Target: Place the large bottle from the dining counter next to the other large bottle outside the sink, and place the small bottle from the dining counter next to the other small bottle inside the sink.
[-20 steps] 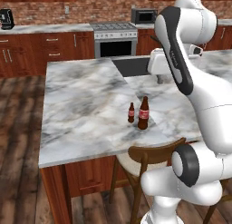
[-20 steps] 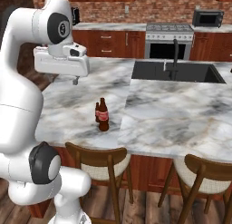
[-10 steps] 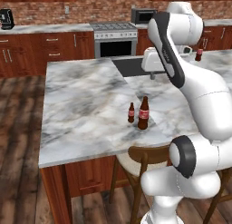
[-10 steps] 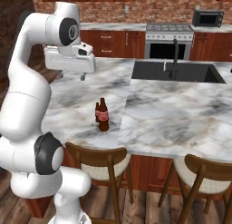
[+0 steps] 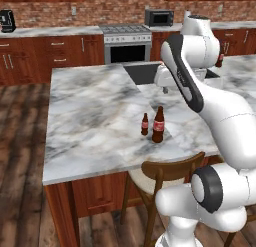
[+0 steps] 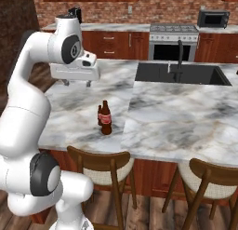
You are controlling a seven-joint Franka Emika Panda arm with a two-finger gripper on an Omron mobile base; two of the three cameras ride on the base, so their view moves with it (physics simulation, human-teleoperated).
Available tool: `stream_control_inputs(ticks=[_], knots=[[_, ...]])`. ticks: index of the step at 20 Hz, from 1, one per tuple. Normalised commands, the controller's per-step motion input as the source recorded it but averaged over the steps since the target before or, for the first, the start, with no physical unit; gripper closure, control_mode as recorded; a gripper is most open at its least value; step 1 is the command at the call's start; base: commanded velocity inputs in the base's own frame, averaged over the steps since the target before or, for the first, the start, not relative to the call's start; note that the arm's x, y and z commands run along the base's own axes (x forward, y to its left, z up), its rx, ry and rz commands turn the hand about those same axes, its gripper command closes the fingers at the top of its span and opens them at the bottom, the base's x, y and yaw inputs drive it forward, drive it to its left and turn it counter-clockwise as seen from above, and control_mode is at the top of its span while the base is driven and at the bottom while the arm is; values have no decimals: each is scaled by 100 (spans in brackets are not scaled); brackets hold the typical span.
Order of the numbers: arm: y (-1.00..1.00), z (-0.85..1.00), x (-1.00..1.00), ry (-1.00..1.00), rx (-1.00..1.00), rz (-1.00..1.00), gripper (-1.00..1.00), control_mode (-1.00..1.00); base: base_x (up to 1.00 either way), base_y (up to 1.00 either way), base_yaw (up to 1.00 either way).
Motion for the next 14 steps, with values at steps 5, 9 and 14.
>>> stream_control_inputs(ticks=[5, 9, 14], knots=[[-1, -47, 0, 3, -7, 0, -100, -100, 0, 0, 0], [-7, -2, 0, 19, -4, 0, -100, -100, 0, 0, 0], [-25, -20, 3, 7, 0, 0, -100, -100, 0, 0, 0]])
